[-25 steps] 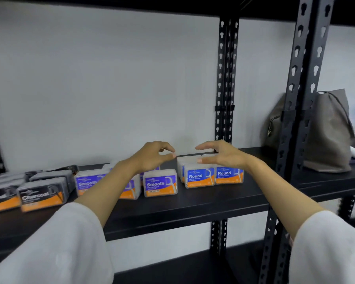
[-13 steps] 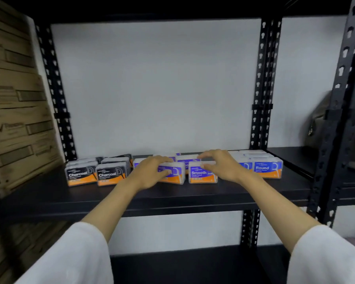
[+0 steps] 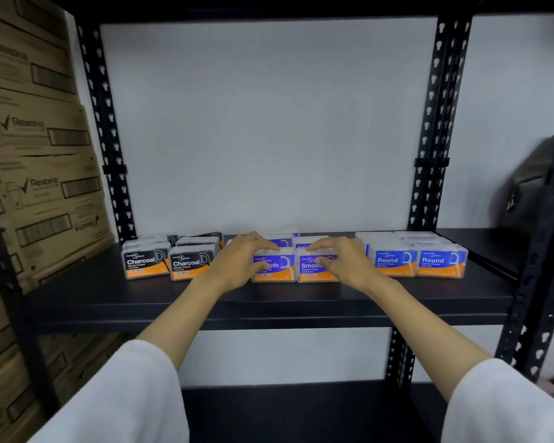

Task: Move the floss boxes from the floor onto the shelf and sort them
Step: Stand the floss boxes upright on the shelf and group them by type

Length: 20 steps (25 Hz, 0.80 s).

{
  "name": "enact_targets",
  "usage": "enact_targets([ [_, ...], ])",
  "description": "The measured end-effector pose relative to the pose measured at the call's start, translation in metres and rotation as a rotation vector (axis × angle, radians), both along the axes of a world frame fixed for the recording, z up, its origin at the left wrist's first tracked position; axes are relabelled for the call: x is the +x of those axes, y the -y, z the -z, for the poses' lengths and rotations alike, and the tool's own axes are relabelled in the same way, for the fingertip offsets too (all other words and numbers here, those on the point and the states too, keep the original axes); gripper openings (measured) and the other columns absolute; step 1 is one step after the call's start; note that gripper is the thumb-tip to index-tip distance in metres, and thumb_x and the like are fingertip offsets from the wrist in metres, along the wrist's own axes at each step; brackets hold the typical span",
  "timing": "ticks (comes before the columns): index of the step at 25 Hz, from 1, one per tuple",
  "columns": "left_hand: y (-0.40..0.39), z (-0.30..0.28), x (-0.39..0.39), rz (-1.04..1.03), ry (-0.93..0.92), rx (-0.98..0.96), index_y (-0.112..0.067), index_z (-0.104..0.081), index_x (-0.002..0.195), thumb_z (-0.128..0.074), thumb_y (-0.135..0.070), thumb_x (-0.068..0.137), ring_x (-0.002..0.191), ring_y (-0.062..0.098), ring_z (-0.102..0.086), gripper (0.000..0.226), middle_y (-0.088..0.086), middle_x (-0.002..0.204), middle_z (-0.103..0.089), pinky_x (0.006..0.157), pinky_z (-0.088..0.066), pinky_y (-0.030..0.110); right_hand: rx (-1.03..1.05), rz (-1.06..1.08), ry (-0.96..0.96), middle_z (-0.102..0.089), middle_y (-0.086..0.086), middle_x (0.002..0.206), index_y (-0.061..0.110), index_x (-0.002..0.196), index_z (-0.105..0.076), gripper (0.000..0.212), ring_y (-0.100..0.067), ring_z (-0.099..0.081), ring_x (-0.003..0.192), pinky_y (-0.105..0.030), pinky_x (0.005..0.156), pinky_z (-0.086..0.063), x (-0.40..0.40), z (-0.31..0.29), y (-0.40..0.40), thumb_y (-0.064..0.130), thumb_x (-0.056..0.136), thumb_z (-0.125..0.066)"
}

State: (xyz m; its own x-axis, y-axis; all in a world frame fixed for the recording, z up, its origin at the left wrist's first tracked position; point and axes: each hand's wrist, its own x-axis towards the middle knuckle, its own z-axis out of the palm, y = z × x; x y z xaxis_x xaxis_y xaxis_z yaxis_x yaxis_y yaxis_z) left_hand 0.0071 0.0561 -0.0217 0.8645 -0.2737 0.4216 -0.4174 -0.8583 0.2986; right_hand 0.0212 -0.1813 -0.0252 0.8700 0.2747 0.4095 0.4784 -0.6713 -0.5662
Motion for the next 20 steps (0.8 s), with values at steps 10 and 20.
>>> enact_targets([
  [10, -0.046, -0.015, 0.025, -0.174, -0.055, 0.012, -0.028, -0.06, 0.121, -0.052, -0.021, 0.097, 0.118, 0.019, -0.05, 0.026, 0.001, 0.132, -0.054, 0.089, -0.046, 0.033, 0.106, -0.056, -0.032, -0.059, -0.002, 0.132, 0.014, 0.123, -0.06, 0.032, -0.009, -0.052, 0.112, -0.021, 0.077, -0.048, 0.036, -0.033, 0.006, 0.021, 0.092, -0.059],
  [20, -0.038, -0.021, 0.045, -0.026, -0.1, -0.104, -0.023, -0.072, 0.102, -0.06, -0.013, 0.093, 0.103, 0.015, -0.063, 0.018, -0.001, 0.114, -0.068, 0.084, -0.052, 0.032, -0.098, -0.047, -0.207, -0.064, -0.007, 0.122, 0.01, 0.113, -0.066, 0.023, -0.011, -0.056, 0.104, -0.028, 0.082, -0.051, 0.074, -0.036, 0.016, 0.013, 0.091, -0.06],
])
